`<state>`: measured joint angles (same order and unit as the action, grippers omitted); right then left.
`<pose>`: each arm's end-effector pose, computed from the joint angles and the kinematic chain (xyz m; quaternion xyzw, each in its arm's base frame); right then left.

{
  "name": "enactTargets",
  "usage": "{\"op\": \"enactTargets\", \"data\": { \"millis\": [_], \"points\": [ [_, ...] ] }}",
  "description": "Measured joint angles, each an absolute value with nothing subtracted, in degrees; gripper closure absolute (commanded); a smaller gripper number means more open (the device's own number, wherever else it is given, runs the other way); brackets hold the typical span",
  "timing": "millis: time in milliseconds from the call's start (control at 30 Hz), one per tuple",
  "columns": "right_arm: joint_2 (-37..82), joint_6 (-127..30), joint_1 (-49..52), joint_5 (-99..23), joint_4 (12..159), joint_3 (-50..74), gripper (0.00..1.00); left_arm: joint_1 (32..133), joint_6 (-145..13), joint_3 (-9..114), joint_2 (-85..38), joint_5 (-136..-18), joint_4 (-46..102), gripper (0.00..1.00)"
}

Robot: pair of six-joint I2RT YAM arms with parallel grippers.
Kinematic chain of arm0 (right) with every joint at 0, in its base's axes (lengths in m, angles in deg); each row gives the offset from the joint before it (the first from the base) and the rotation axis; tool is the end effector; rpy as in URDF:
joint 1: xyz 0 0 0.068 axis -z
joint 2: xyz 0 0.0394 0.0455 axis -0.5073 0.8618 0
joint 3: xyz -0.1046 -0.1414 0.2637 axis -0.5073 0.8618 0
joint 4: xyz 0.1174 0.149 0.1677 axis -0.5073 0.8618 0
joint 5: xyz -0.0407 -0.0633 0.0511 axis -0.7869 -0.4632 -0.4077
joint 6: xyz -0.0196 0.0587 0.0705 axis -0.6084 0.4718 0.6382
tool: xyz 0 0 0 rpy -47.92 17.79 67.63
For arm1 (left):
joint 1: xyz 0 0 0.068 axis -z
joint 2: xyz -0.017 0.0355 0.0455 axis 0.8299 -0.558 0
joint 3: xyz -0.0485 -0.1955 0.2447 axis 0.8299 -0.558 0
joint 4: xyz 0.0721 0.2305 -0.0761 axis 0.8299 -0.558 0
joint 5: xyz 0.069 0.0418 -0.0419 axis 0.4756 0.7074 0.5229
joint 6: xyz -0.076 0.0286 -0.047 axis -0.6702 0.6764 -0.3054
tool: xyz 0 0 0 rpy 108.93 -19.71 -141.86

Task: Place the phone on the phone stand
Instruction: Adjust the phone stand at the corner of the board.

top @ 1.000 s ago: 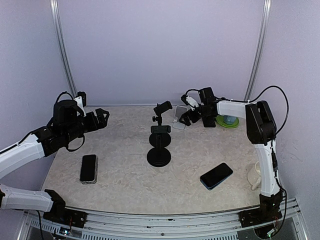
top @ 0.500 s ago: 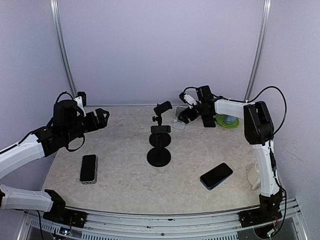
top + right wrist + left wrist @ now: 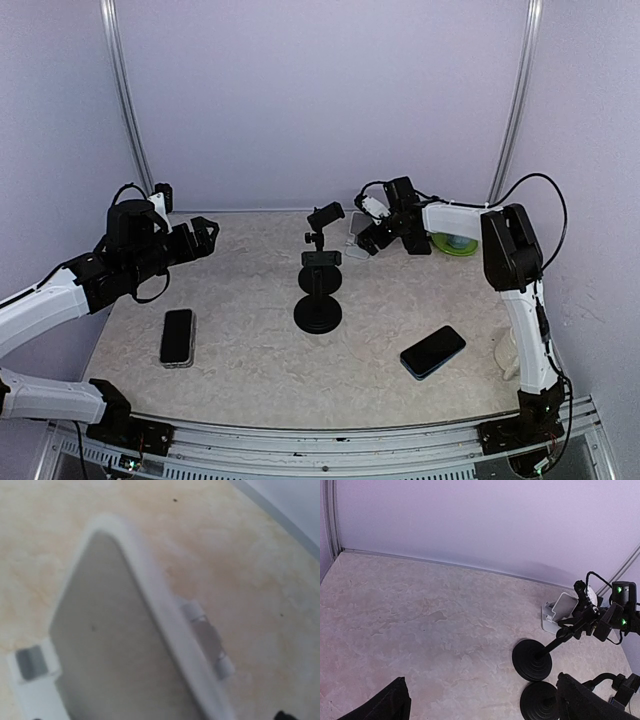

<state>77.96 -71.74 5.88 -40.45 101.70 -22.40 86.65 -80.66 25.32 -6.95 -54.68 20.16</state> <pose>0.5403 0.2560 0.1675 -0.3379 0.8525 0.0701 0.3927 0.2276 -0.1102 0.3268 -0.0435 0.8145 -0.1829 0.5489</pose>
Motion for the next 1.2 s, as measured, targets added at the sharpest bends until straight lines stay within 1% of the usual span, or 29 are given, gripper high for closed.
{"op": "enactTargets", "data": {
  "millis": [867, 1200],
  "points": [
    [77.96, -76.09, 5.07, -49.7, 103.93, -24.06, 0.0, 86.65, -80.64, 25.32, -7.15, -54.7, 20.49, 0.01],
    [77.96, -76.94, 4.94, -51.25, 104.71, -24.32, 0.0, 86.65, -80.66, 25.32, -7.15, -54.7, 20.51, 0.01]
  ]
}}
